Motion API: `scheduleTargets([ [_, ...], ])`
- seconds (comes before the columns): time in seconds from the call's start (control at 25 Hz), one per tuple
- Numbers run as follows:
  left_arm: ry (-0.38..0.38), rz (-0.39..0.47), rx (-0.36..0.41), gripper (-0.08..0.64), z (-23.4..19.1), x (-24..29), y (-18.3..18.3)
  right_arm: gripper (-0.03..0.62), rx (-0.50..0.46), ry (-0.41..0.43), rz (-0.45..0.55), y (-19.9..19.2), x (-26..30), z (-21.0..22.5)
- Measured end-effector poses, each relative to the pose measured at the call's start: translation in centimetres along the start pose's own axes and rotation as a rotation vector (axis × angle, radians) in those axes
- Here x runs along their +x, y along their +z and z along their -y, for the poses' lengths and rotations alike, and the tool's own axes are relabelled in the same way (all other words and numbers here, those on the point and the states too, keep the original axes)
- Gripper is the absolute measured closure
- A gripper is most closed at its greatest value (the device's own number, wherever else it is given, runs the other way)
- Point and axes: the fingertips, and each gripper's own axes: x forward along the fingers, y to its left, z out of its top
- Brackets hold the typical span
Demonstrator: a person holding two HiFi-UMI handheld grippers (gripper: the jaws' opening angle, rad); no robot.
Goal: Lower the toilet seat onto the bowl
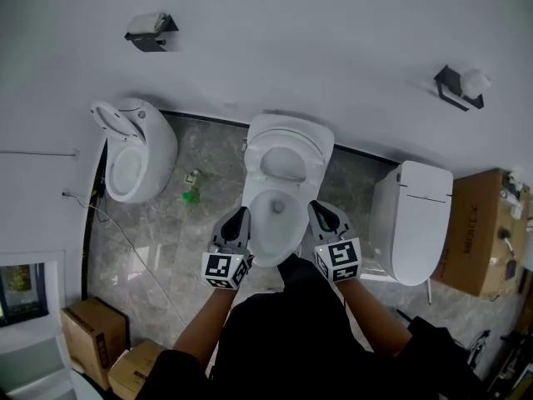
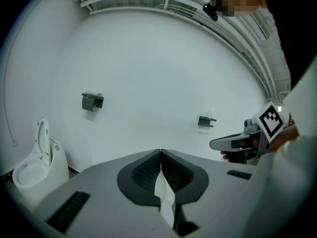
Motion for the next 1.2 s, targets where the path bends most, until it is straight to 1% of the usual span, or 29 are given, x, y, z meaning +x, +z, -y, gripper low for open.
scheduleTargets([
  [0.12, 0.005, -0.043, 0.044, 0.545, -0.7, 3.8, -0.9, 0.56, 0.009, 0.01, -0.011, -0.2, 2.7, 2.4],
  [0.2, 0.004, -0.066, 0.061, 0.545, -1.0, 6.2, -1.6, 0.56, 0.013, 0.015, -0.023, -0.6, 4.2, 3.7],
  [0.44, 0.014, -0.092, 0.043, 0.545, -2.5, 12.0, -2.6, 0.558, 0.006, 0.011, -0.063, -2.2, 8.1, 7.3],
  [0.56, -0.005, -0.105, 0.041, 0.545, -2.9, 14.1, -3.0, 0.558, 0.002, 0.019, -0.101, -3.7, 9.3, 8.6],
  [0.64, -0.02, -0.115, 0.051, 0.543, -3.2, 15.4, -3.0, 0.558, 0.0, 0.013, -0.127, -4.5, 10.1, 9.5],
  [0.76, -0.021, -0.129, 0.071, 0.543, -4.5, 18.1, -2.9, 0.558, -0.01, 0.002, -0.146, -5.0, 12.3, 11.0],
  [0.8, -0.024, -0.137, 0.06, 0.543, -5.0, 18.9, -3.1, 0.558, -0.016, 0.0, -0.154, -5.2, 13.0, 11.4],
  [0.92, -0.028, -0.157, -0.026, 0.543, -6.1, 21.2, -3.8, 0.54, -0.037, 0.004, -0.177, -5.9, 14.9, 12.3],
  [0.96, -0.023, -0.165, -0.036, 0.543, -6.4, 21.9, -4.0, 0.532, -0.044, 0.005, -0.185, -6.0, 15.6, 12.6],
  [1.0, -0.017, -0.176, -0.033, 0.539, -6.8, 22.6, -4.1, 0.509, -0.051, 0.005, -0.192, -6.1, 16.2, 12.8],
  [1.08, 0.0, -0.206, -0.014, 0.514, -7.6, 23.8, -4.6, 0.499, -0.059, 0.004, -0.205, -6.4, 17.5, 13.4],
  [1.12, 0.006, -0.222, 0.005, 0.499, -8.0, 24.4, -5.0, 0.499, -0.062, 0.002, -0.211, -6.6, 18.2, 13.7],
  [1.2, 0.009, -0.258, 0.08, 0.488, -8.5, 25.5, -5.6, 0.498, -0.07, 0.001, -0.226, -7.0, 19.3, 14.0],
])
